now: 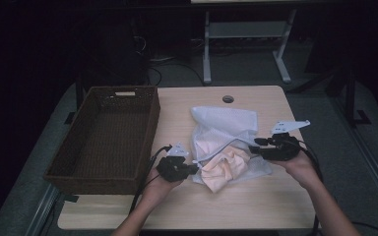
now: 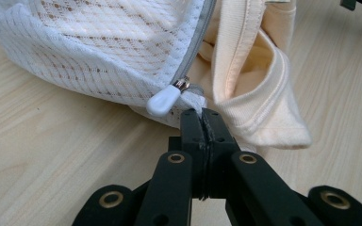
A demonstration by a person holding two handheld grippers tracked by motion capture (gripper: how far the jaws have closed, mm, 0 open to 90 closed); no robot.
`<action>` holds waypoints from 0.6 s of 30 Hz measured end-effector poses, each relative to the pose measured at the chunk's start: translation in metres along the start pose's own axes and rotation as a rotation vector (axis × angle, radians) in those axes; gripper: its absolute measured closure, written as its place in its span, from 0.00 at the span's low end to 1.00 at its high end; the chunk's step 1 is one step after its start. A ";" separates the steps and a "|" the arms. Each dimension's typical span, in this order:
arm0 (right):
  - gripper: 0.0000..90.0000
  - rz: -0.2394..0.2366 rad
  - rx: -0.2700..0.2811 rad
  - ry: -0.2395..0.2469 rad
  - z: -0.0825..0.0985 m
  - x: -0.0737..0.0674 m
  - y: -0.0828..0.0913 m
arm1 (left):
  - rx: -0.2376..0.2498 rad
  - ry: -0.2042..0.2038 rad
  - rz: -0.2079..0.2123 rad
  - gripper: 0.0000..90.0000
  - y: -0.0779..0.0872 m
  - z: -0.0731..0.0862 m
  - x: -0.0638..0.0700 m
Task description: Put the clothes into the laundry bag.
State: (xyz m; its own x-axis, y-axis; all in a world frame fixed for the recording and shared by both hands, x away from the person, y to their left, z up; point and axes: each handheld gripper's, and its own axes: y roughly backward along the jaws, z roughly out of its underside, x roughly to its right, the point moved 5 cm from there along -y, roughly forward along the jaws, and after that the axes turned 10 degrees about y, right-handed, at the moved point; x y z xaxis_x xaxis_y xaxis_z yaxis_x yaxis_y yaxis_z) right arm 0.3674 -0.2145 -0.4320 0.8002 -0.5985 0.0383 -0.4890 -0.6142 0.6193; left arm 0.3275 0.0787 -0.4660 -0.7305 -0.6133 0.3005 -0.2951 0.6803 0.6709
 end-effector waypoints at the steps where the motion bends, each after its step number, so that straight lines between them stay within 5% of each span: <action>1: 0.57 0.004 -0.011 -0.013 0.004 0.002 0.003 | 0.001 0.003 0.001 0.99 0.000 0.000 0.000; 9: 0.47 0.049 -0.121 -0.080 0.064 0.012 0.007 | 0.003 0.013 0.012 0.99 -0.001 0.001 -0.001; 18: 0.58 0.013 -0.123 -0.111 0.070 0.020 -0.022 | 0.001 0.016 0.018 0.99 -0.001 0.003 -0.002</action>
State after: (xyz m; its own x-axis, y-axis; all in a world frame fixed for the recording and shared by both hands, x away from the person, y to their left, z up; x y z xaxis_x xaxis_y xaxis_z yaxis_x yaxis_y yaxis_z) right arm 0.3700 -0.2490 -0.5000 0.7474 -0.6634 -0.0359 -0.4476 -0.5427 0.7107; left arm 0.3280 0.0805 -0.4693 -0.7254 -0.6077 0.3233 -0.2832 0.6915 0.6646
